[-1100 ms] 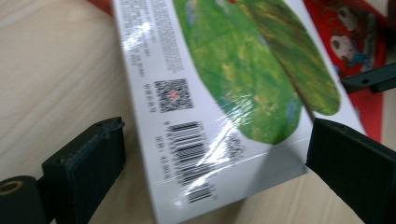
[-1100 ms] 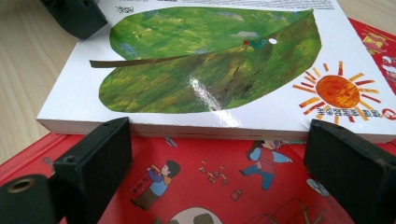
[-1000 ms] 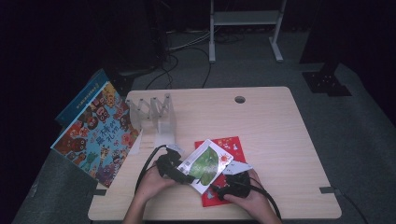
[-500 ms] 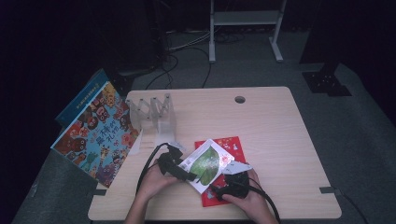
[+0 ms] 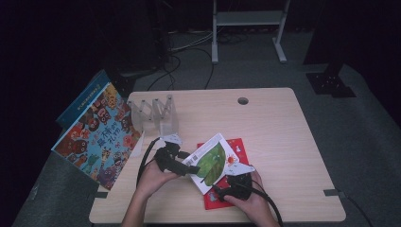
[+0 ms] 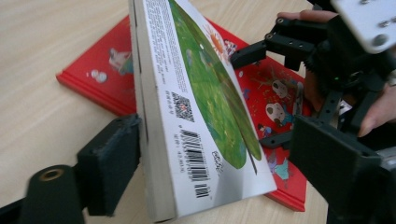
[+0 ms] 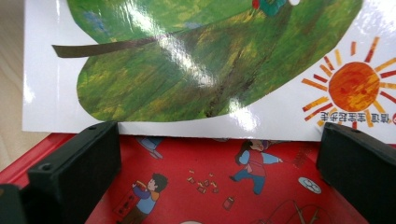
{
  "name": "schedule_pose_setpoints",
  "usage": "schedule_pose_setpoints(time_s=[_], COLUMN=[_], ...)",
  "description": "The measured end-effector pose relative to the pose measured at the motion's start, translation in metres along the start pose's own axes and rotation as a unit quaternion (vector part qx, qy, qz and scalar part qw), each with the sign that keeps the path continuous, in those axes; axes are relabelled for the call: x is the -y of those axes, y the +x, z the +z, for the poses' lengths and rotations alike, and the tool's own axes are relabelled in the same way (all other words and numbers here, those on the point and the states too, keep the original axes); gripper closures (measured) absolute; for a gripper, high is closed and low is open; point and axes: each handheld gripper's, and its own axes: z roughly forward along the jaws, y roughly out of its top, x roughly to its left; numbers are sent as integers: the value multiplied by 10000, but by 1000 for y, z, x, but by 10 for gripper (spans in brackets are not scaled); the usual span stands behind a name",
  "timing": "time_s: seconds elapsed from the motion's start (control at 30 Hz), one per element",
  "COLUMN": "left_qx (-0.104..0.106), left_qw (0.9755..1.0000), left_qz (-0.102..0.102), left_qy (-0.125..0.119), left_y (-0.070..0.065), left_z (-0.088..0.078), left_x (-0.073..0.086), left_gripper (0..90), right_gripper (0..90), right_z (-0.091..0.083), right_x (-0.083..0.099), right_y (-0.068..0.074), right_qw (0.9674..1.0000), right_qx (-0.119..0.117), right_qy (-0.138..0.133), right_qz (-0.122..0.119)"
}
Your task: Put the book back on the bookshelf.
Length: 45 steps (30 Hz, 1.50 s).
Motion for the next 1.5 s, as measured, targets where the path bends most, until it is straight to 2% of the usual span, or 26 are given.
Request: schedule_pose_setpoints(time_s=[0.03,0.07,0.1,0.13,0.17,0.2,0.27,0.5,0.6,0.77,0.87,0.97,1.1,1.27,1.4,1.5], left_qx=[15,163,431,431,461,389,345,137,17,-60,-228,-352,-247,-170,-185,-265], left_qw=[10000,9998,9990,9990,9984,9975,9970,9968,9960,9952,9929,9910,9913,9921,9918,9929], left_qz=[40,64,119,119,263,400,509,667,799,877,1080,1215,1221,1147,1195,1109], left_qy=[-11,53,91,91,215,438,473,410,403,436,440,444,430,486,412,342], left_y=[-2,-2,-4,-4,-9,-15,-17,-22,-25,-26,-25,-24,-23,-22,-21,-19], left_z=[-2,-3,-1,-1,4,11,14,18,20,19,16,14,16,27,32,31], left_x=[-1,-3,-4,-4,-5,-6,-6,-4,-3,-6,-10,-14,-13,-4,-1,0], left_gripper=[185,221,282,304,304,312,349,544,637,652,682,719,708,683,713,737], right_gripper=[0,0,0,0,0,0,0,0,0,5,53,55,55,55,55,55], right_z=[0,0,1,1,1,3,3,3,3,2,0,-3,-7,-8,-8,-8], right_x=[0,0,-1,-1,-1,-3,-4,-3,-4,-3,-4,-3,-1,0,1,2], right_y=[0,0,1,1,1,2,2,1,1,1,-3,-10,-18,-19,-19,-19], right_qw=[10000,10000,10000,9999,9999,9998,9998,9998,9998,9998,9999,9998,9998,9998,9998,9999], right_qx=[20,23,60,94,94,138,147,149,140,137,85,79,60,43,50,71], right_qy=[3,21,13,25,25,54,64,46,56,59,75,154,198,175,157,123], right_qz=[-9,37,52,79,79,141,141,121,151,129,96,101,56,53,59,80])
